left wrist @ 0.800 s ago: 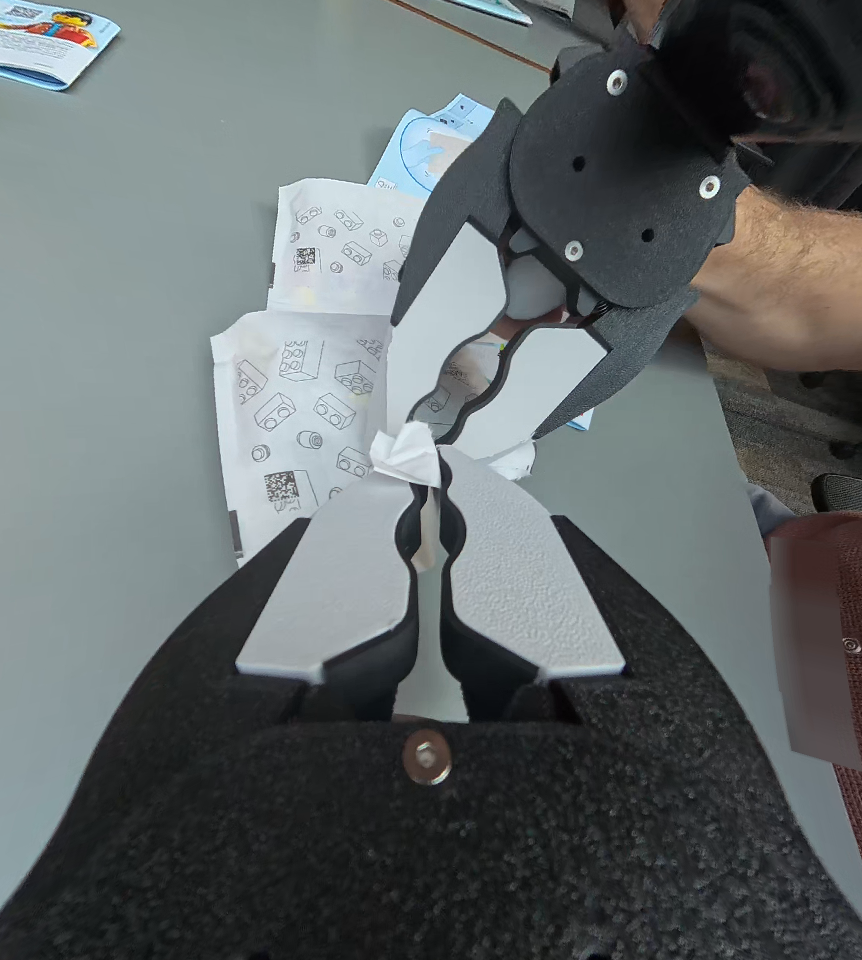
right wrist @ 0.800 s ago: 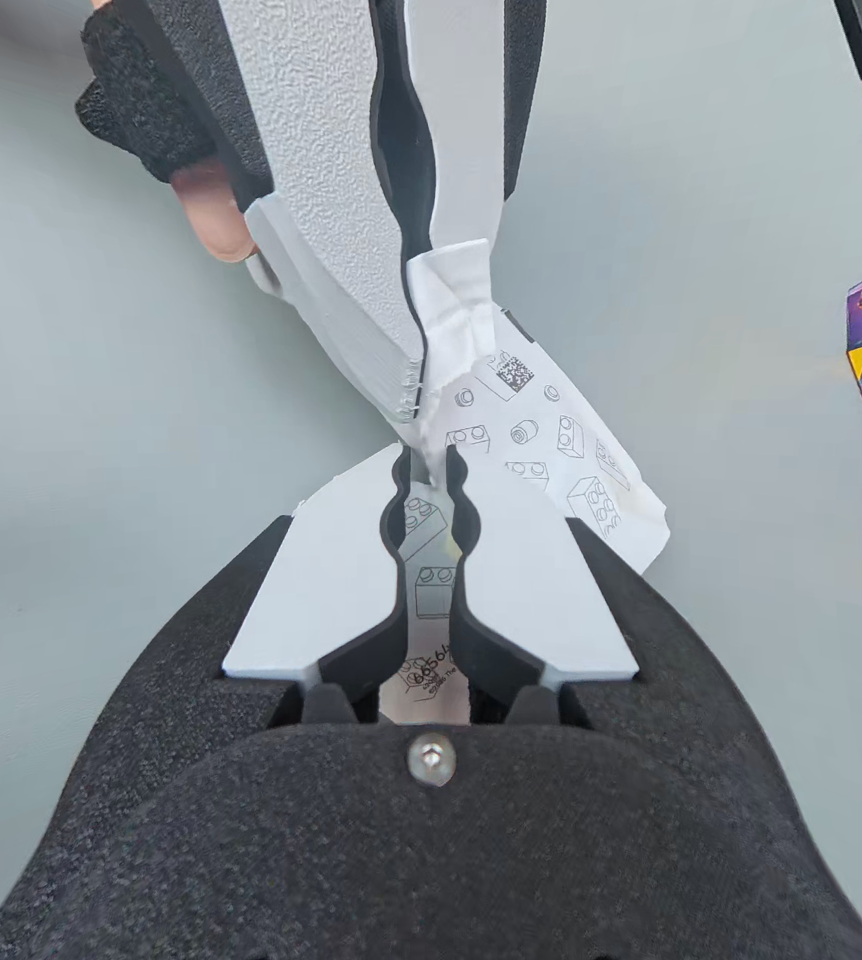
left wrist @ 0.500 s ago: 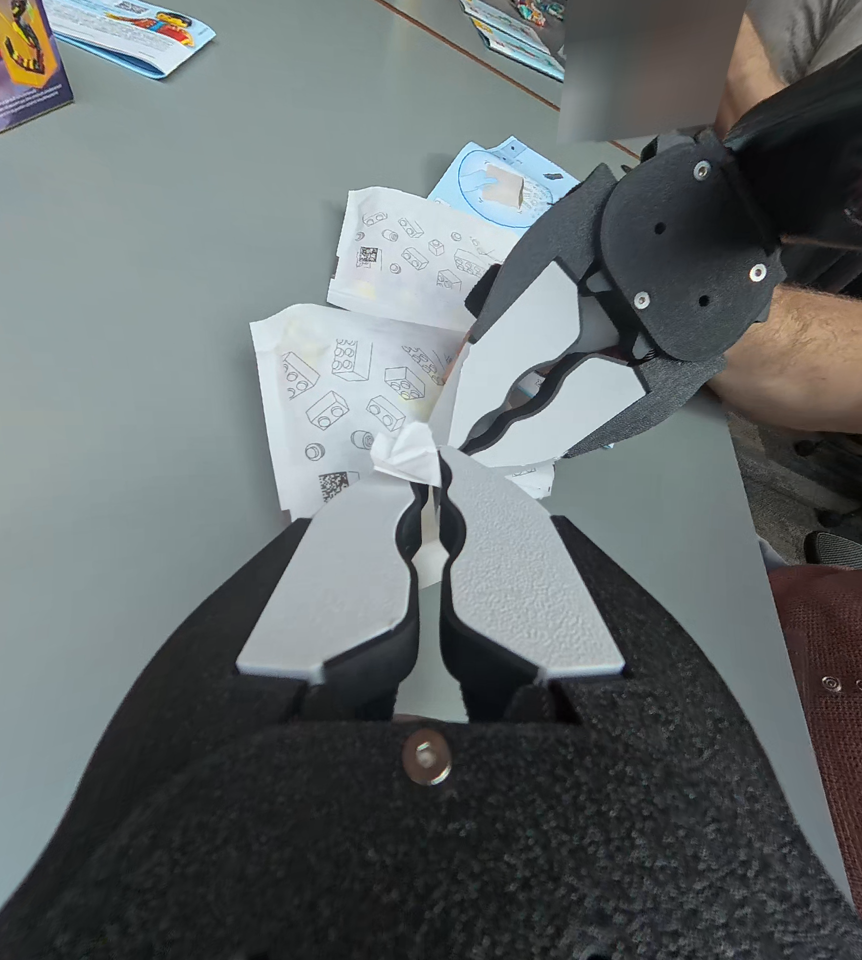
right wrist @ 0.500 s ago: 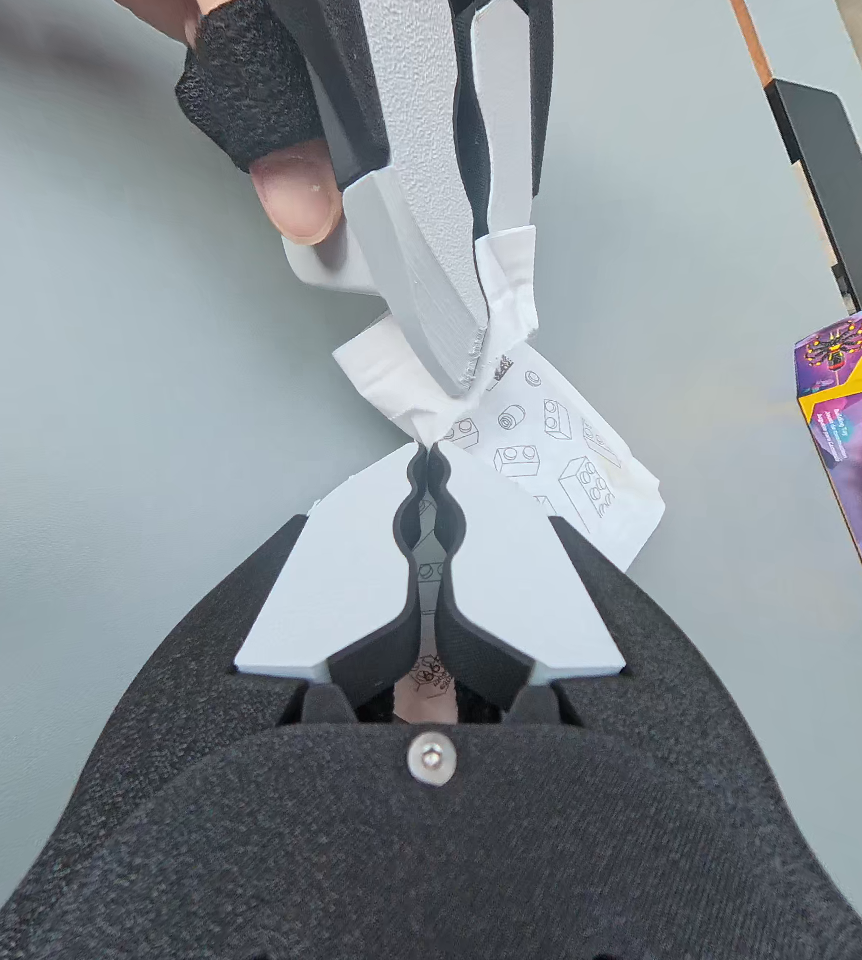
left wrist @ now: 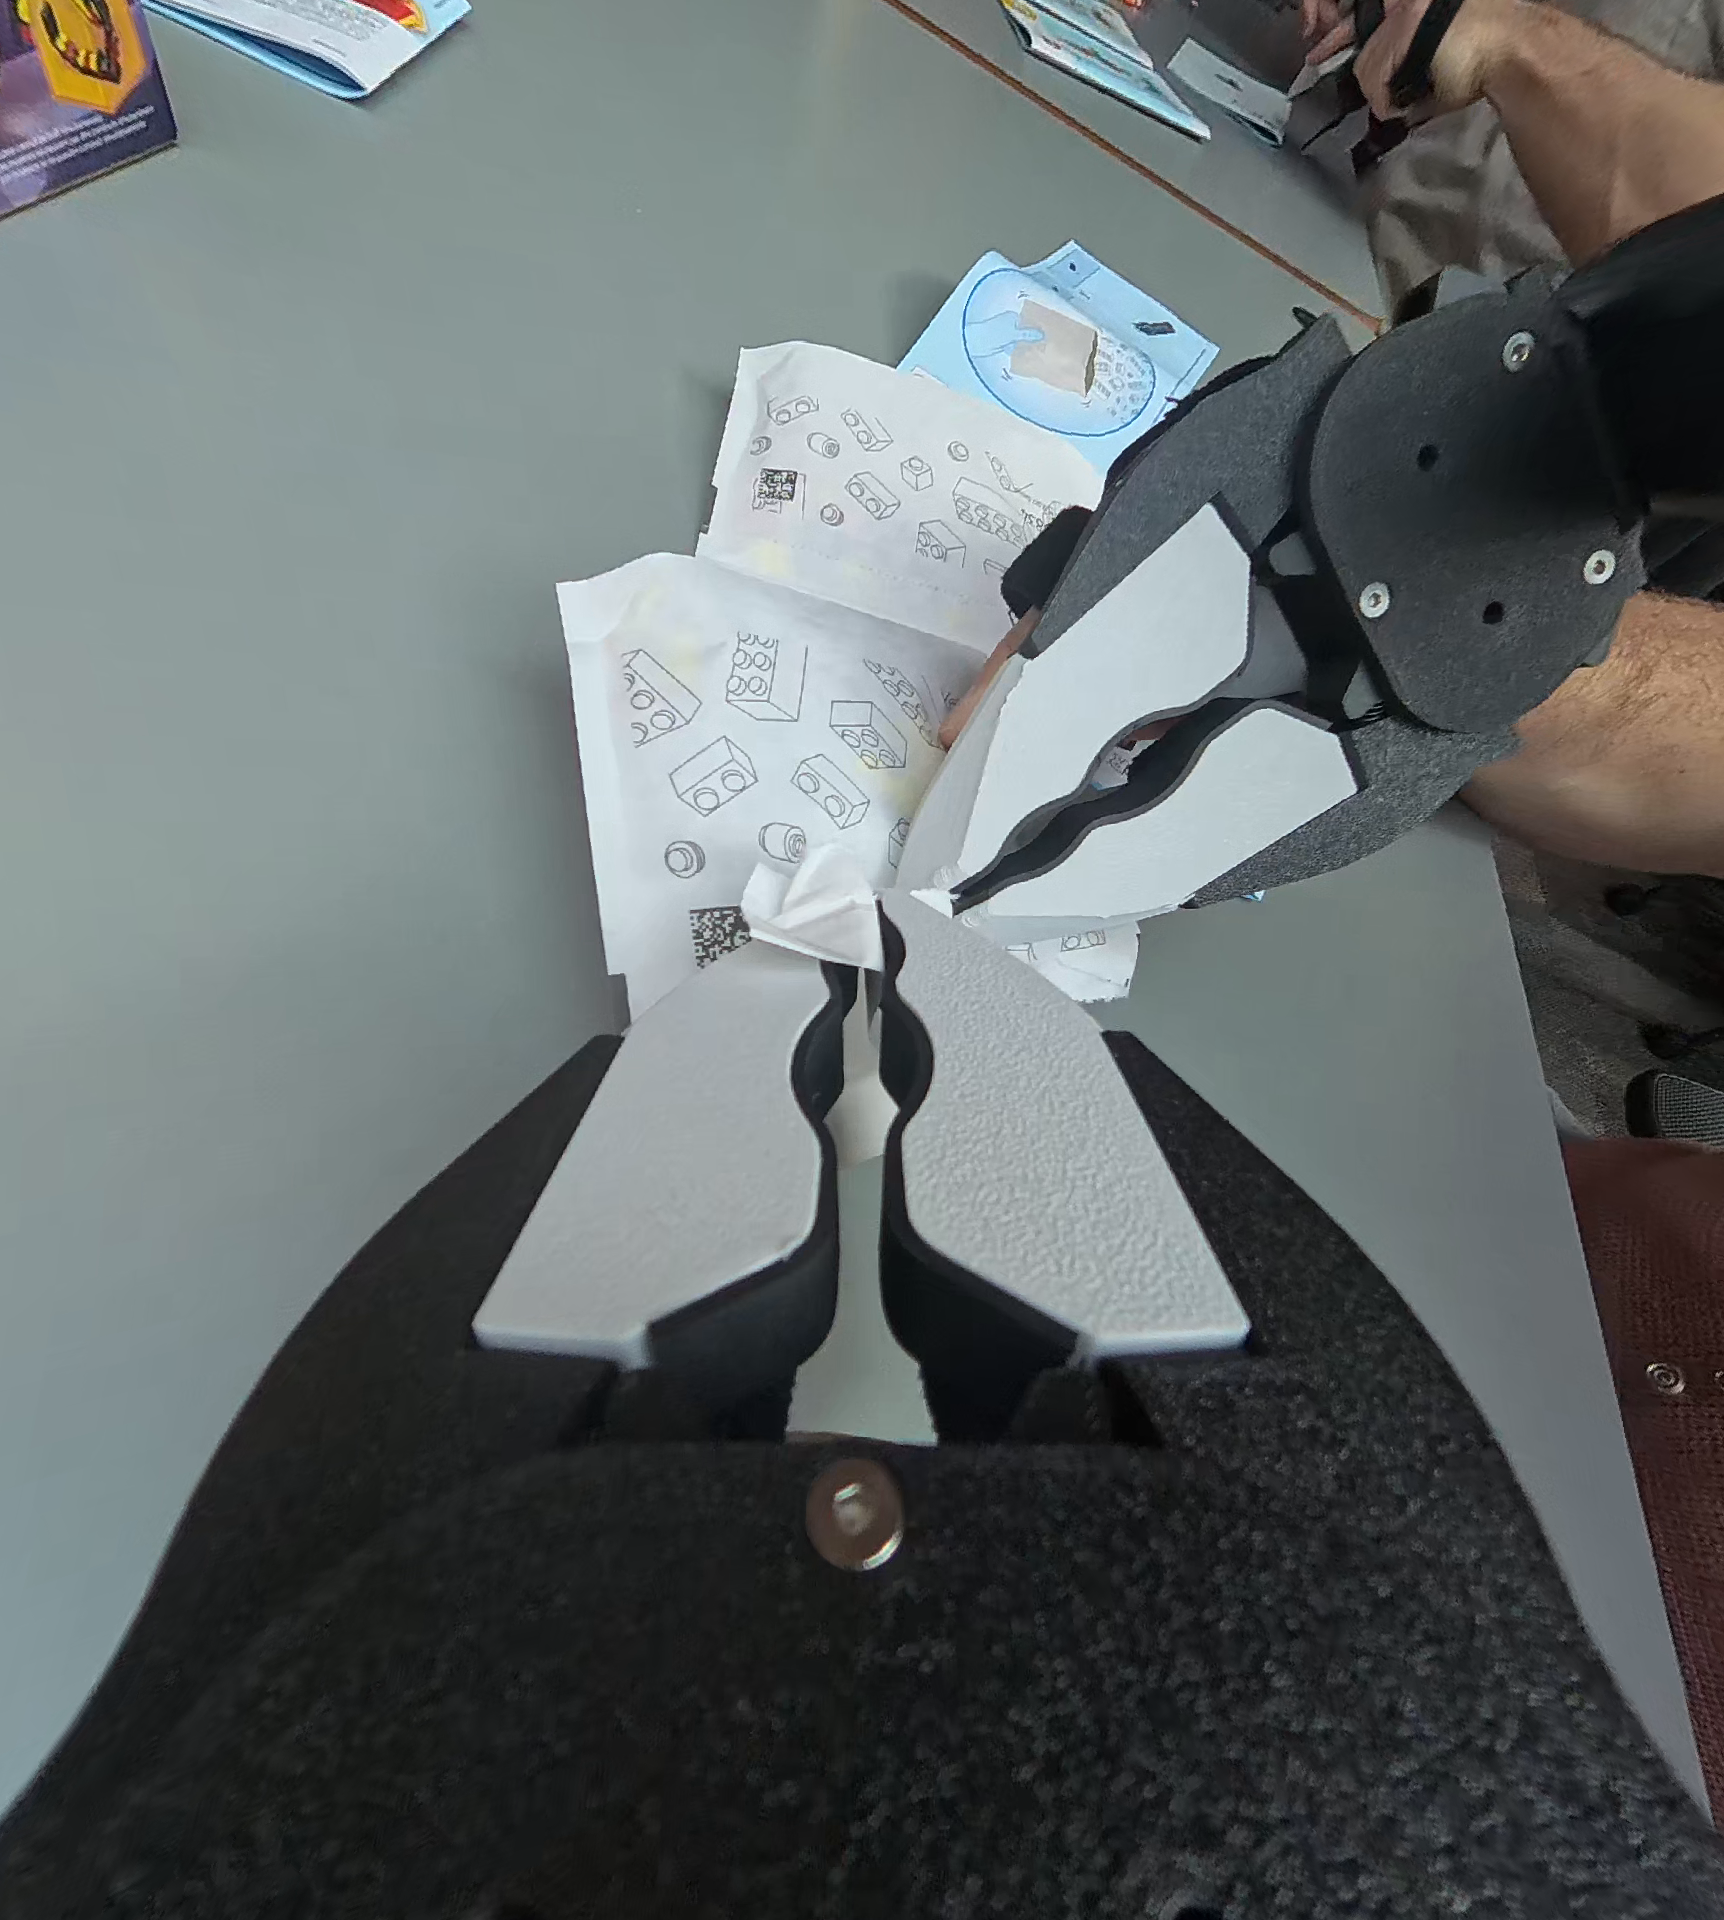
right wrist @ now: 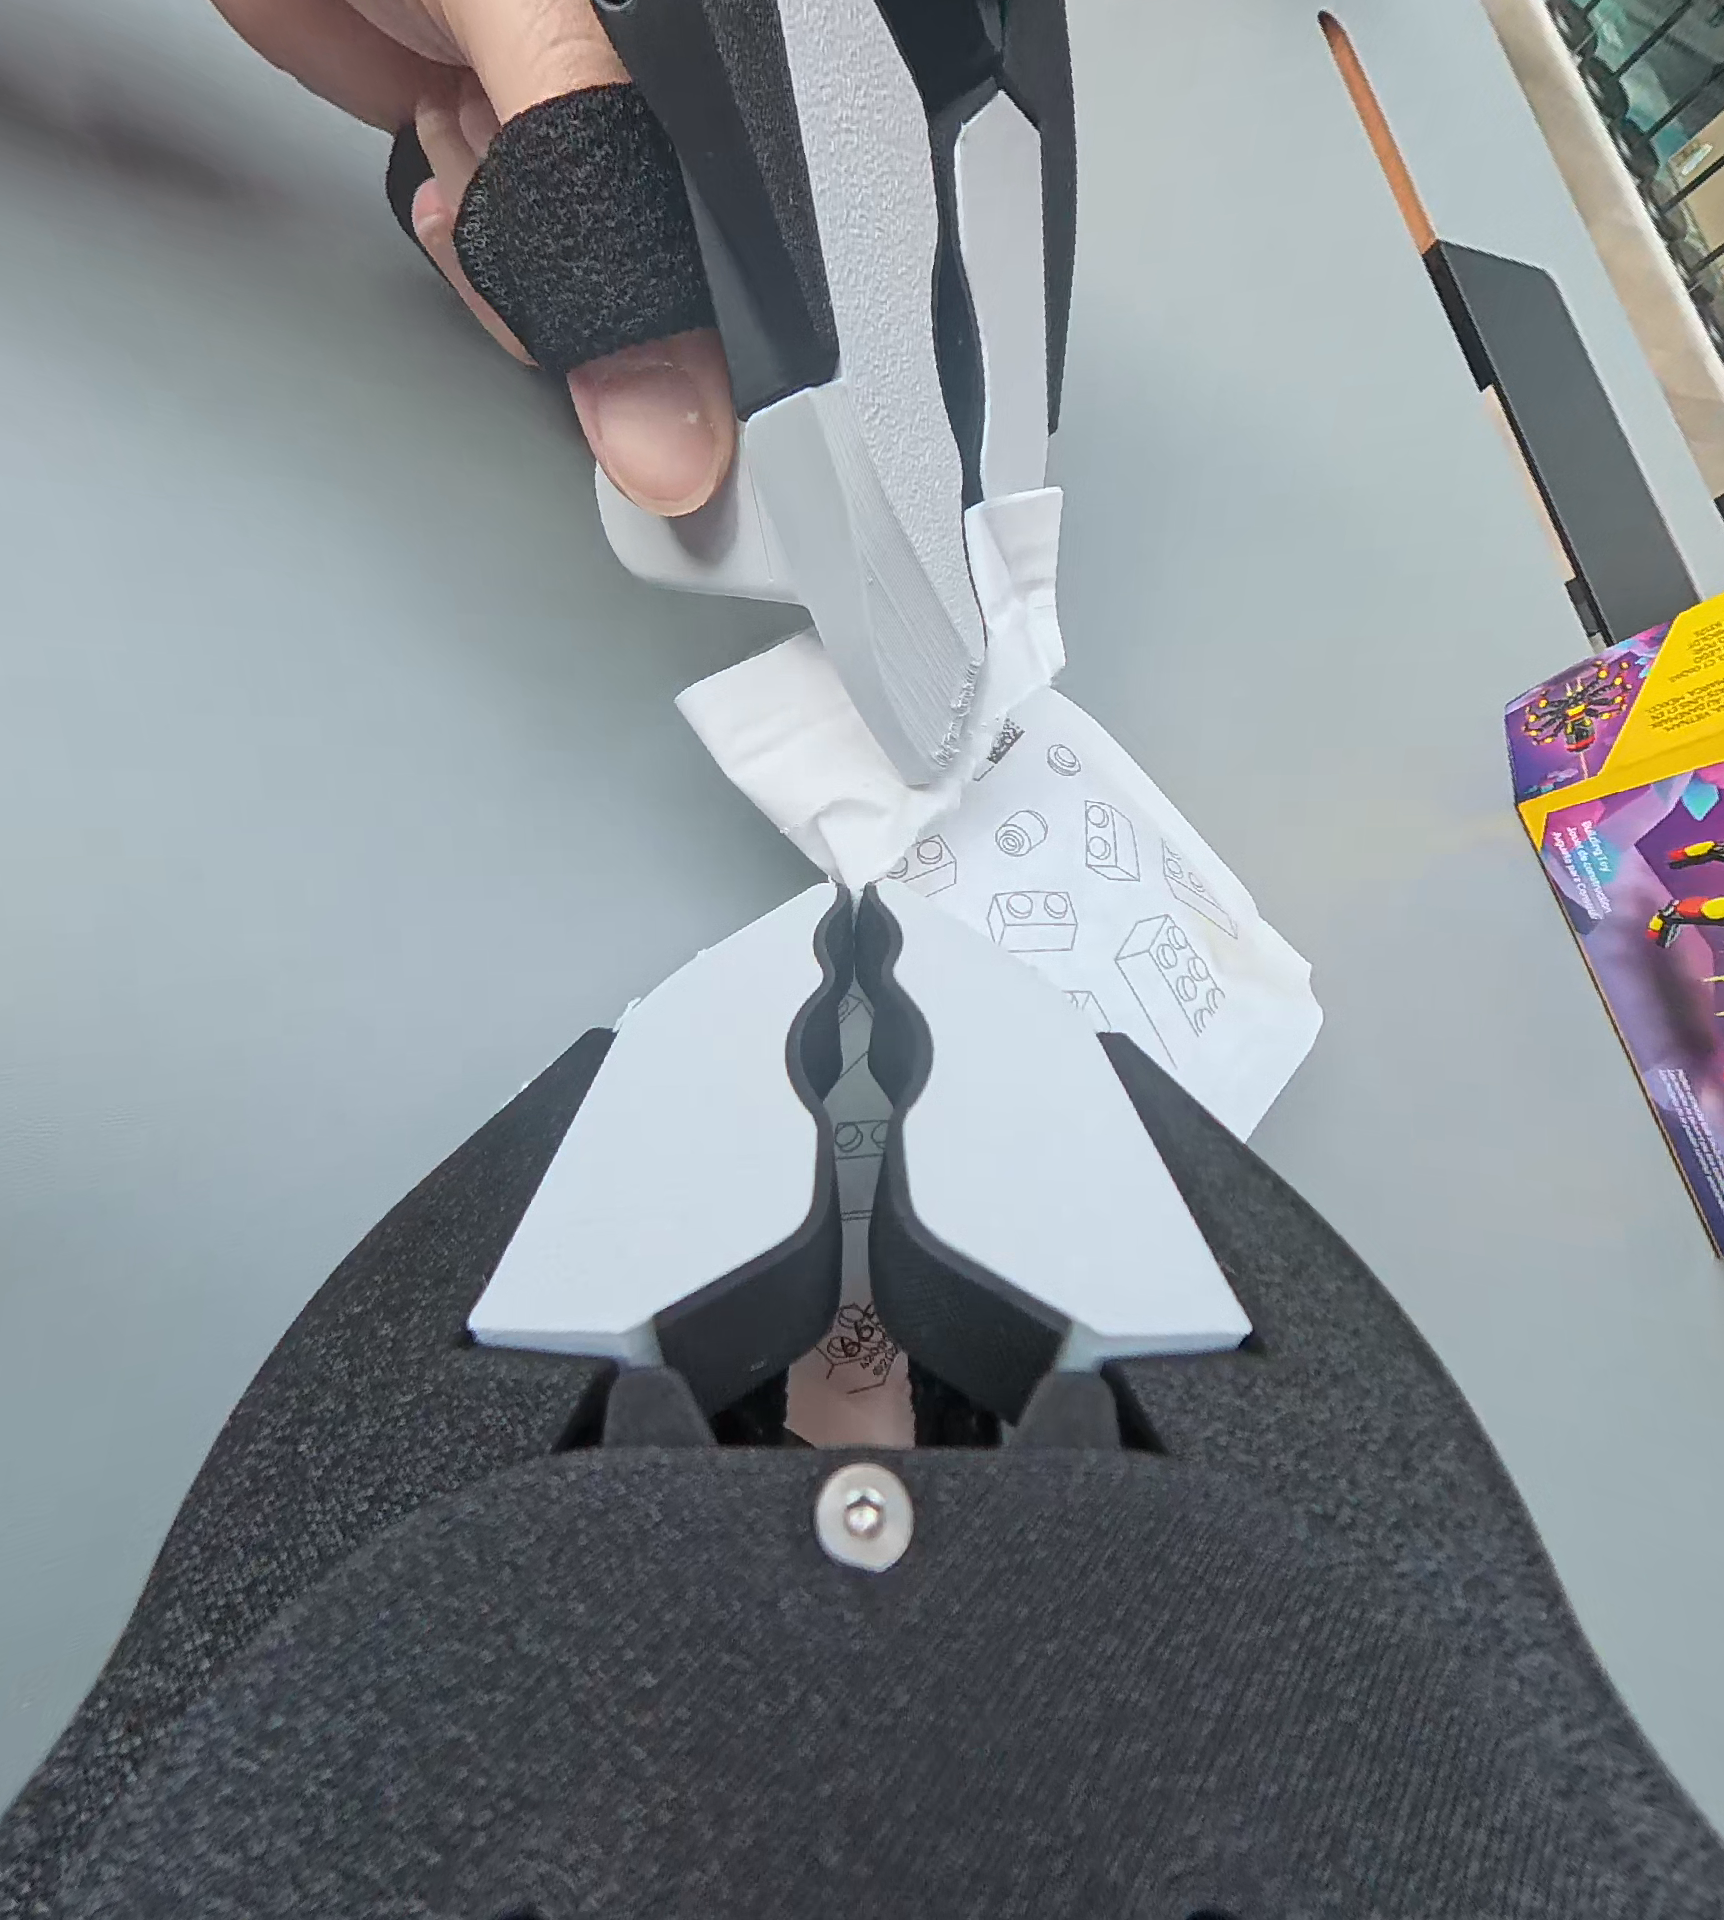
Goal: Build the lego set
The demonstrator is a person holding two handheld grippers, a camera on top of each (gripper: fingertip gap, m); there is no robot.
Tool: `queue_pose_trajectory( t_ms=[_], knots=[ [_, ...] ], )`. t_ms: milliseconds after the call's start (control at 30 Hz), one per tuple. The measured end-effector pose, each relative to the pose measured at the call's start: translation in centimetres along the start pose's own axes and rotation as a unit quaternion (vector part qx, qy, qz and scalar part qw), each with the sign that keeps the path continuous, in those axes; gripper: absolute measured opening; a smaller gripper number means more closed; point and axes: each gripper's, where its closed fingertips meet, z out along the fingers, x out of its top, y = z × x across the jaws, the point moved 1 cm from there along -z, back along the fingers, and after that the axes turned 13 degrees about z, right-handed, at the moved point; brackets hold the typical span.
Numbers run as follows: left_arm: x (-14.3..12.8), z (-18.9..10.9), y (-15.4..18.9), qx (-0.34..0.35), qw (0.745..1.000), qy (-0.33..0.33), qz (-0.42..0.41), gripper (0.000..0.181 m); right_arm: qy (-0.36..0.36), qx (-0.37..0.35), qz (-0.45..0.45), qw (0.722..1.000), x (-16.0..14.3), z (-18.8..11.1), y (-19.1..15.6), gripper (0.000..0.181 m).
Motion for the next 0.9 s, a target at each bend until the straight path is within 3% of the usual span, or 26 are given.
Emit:
queue_pose_trajectory(
  t_ms=[133, 267, 400, 500, 600, 700, 800, 833, 900],
  knots=[
    [0.7, 0.1, 0.8, 0.032, 0.998, -0.018, 0.060, 0.001, 0.006, 0.013, 0.041, 0.999, -0.2, -0.5, 0.0, 0.000],
    [1.7, 1.1, 2.6, 0.024, 0.993, -0.027, 0.110, 0.001, 0.032, 0.008, 0.108, 0.994, -0.6, -2.5, 0.6, 0.019],
    [1.3, 2.0, 3.7, 0.021, 0.987, -0.051, 0.153, 0.001, 0.151, -0.011, 0.237, 0.959, 0.1, -9.1, 2.9, 0.035],
    [1.7, 2.1, 4.0, 0.026, 0.988, -0.028, 0.149, 0.002, 0.252, -0.094, 0.321, 0.908, -1.6, -17.0, 6.8, 0.034],
    [2.0, 1.8, 3.8, 0.050, 0.986, -0.022, 0.155, 0.011, 0.281, -0.225, 0.391, 0.847, -6.8, -23.0, 11.1, 0.032],
    [2.9, 1.6, 4.7, 0.034, 0.989, -0.003, 0.141, 0.042, 0.249, -0.286, 0.401, 0.834, -9.0, -23.9, 11.6, 0.034],
    [4.1, 0.3, 5.5, 0.022, 0.993, 0.026, 0.116, 0.061, 0.260, -0.329, 0.368, 0.830, -7.7, -23.9, 11.3, 0.034],
    [4.8, -0.6, 5.3, 0.032, 0.992, 0.047, 0.110, 0.062, 0.259, -0.345, 0.363, 0.826, -7.5, -24.0, 11.5, 0.034],
    [7.0, -3.0, 2.9, 0.129, 0.981, 0.110, 0.096, 0.062, 0.262, -0.404, 0.356, 0.801, -7.5, -25.3, 12.8, 0.028]
  ],
)
